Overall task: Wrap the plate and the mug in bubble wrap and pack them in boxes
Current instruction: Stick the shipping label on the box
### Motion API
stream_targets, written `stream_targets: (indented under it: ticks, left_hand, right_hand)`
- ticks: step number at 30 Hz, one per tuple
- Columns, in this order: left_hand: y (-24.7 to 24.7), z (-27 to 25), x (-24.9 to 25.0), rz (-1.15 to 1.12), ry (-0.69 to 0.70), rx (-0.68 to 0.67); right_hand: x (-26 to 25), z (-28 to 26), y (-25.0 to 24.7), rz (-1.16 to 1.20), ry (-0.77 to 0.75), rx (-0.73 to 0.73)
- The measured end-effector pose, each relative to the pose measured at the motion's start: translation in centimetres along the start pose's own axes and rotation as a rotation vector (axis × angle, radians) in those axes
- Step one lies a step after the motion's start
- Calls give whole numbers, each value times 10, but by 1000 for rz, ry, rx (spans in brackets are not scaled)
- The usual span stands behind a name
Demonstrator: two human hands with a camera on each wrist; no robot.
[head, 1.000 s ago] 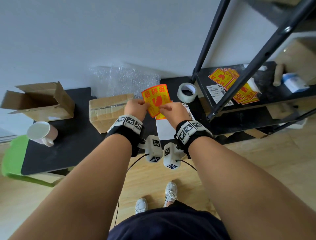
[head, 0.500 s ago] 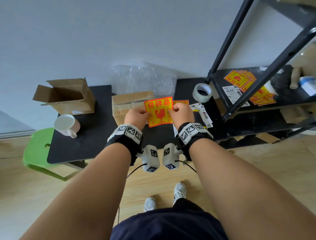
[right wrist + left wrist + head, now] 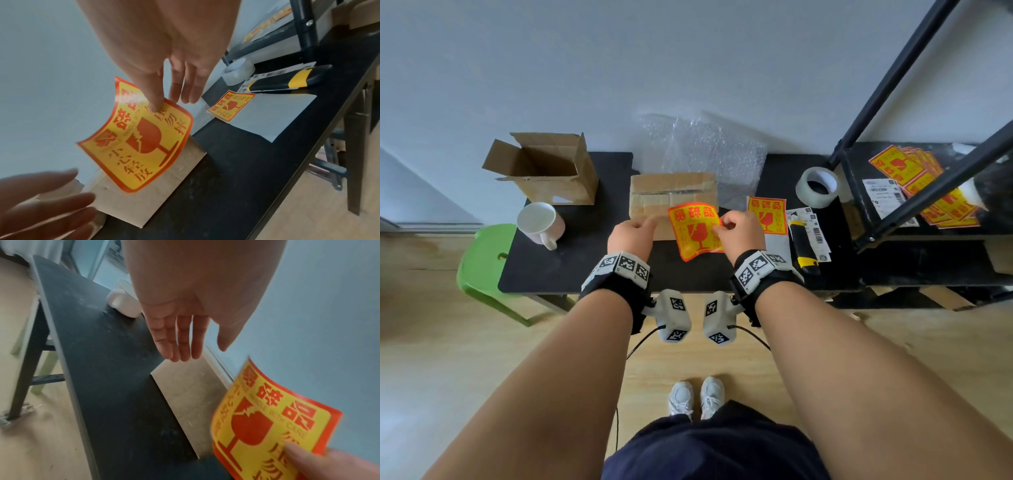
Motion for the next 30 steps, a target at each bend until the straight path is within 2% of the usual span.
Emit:
stream_targets:
  ticks: [3,9,15,23,30]
  left_hand:
    - [-6,4,-6,9,-67,45]
    - [9,14,1,54,-77,-50]
    - [8,24,-6,-71,-70,35]
    - [-6,31,17,-225,-7,137]
    - [-15,50,37,-147,114,-45]
  right_hand:
    - [5,5,5,-4,-3,-36]
    - [14,16,18,-8,48,-155]
    - [12,27,26,13,38,-189]
    - [-15,46,18,85,26,-194]
    - [-32,62,23,130,137,-195]
Point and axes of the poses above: each hand's wrist, its own z-axis towards the middle knuckle, its own y-axis out of the palm, x = y × z, the point moved 5 cm from there along z, towards the middle knuckle, and after that the axes turned 4 degrees about z, right-handed, at the moved point
